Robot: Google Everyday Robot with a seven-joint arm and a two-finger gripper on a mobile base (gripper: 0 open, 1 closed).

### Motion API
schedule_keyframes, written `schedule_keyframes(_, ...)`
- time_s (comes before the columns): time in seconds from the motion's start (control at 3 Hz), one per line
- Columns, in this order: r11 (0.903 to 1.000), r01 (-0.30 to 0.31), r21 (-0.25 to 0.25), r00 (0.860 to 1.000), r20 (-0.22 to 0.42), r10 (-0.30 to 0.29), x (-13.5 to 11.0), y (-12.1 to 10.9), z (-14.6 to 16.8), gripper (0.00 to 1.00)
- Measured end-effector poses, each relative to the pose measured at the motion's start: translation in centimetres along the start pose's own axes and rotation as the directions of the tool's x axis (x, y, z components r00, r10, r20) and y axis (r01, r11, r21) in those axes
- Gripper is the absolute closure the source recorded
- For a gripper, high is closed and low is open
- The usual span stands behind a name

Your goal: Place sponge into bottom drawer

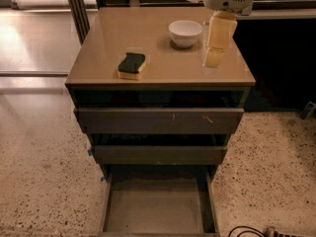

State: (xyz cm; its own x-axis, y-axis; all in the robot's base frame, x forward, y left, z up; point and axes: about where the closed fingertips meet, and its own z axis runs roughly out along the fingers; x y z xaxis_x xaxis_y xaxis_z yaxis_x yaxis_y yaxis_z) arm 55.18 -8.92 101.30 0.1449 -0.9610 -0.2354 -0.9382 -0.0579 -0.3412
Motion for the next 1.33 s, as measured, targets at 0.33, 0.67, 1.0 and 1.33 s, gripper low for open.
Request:
schedule_keyframes(0.33,1.0,0.001,0.002,1.0,0.001,-0.001,0.0,-0.1,0.1,0.0)
schedule_keyframes(0.67,0.9996,0.026,0.012,1.0,0.012,-0.026,-0.5,-0.8,0.5,0.0)
schedule_keyframes(1.0,0.9928,0.118,-0.021,0.993,0.0,-0.118,-1.7,-2.9,3.0,0.0)
schedule_keyframes(1.33,0.9351,0.343,-0.091,0.939,0.055,-0.339,-6.9,-6.2,8.0,0.0)
